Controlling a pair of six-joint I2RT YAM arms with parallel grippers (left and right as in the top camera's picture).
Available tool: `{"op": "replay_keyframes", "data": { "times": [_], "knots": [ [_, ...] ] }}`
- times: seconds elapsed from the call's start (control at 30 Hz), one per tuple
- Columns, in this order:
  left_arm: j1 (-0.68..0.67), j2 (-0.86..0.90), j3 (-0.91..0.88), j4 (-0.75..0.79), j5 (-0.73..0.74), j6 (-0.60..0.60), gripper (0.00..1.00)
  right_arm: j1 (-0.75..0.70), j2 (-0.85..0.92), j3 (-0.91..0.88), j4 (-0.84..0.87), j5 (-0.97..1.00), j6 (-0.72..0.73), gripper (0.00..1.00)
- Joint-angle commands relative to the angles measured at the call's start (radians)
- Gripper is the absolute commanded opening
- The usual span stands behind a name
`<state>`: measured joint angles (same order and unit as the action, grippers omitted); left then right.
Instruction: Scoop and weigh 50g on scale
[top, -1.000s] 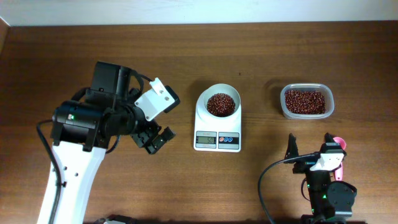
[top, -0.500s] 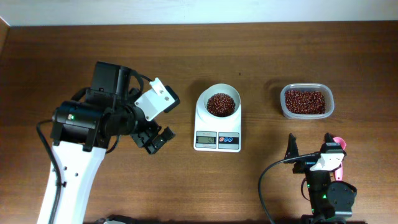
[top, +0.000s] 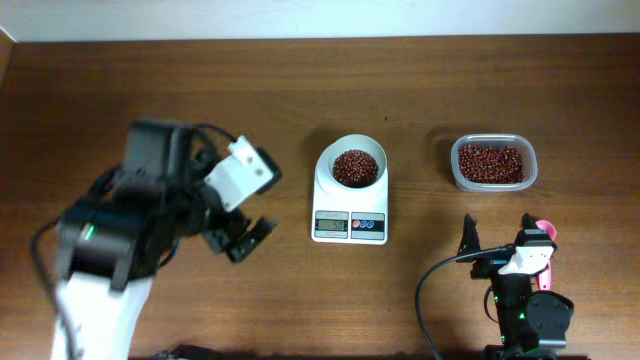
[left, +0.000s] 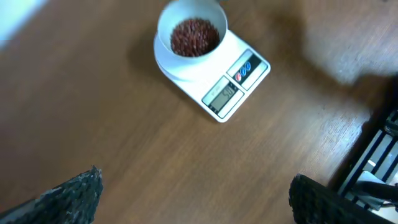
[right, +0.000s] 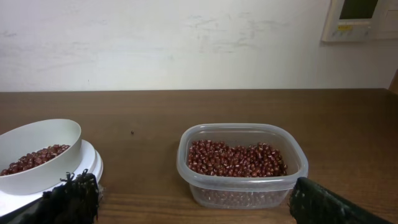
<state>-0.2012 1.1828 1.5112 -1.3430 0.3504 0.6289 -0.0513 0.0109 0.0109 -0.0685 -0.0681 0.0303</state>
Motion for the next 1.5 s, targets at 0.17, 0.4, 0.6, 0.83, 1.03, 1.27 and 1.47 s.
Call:
{"op": "replay_keyframes", "data": {
  "times": [0.17,0.4,0.6,0.83,1.03,1.27,1.47],
  "knots": [
    [0.006,-0.324,0.008,0.002,0.055,0.015,0.99,0.005,-0.006,-0.005,-0.007,0.01,0.011,0.99],
    [0.006,-0.371,-0.117,0.135,0.093,0.015,0.99,0.005,-0.006,-0.005,-0.007,0.01,0.011,0.99],
    [-0.008,-0.386,-0.404,0.404,0.157,0.015,0.99,0.005,-0.006,-0.005,-0.007,0.01,0.011,0.99],
    [-0.007,-0.66,-0.784,0.655,0.14,-0.046,0.99,0.005,-0.006,-0.005,-0.007,0.01,0.011,0.99],
    [0.011,-0.843,-0.964,0.768,0.019,-0.312,0.99,0.005,-0.006,-0.005,-0.007,0.01,0.011,0.99],
    [0.092,-0.988,-1.074,0.818,0.001,-0.349,0.99,0.005,-0.006,-0.005,-0.007,0.01,0.011,0.99],
    [0.15,-1.099,-1.293,1.075,-0.007,-0.375,0.99,0.005,-0.006,-0.005,-0.007,0.01,0.011,0.99]
  ]
}}
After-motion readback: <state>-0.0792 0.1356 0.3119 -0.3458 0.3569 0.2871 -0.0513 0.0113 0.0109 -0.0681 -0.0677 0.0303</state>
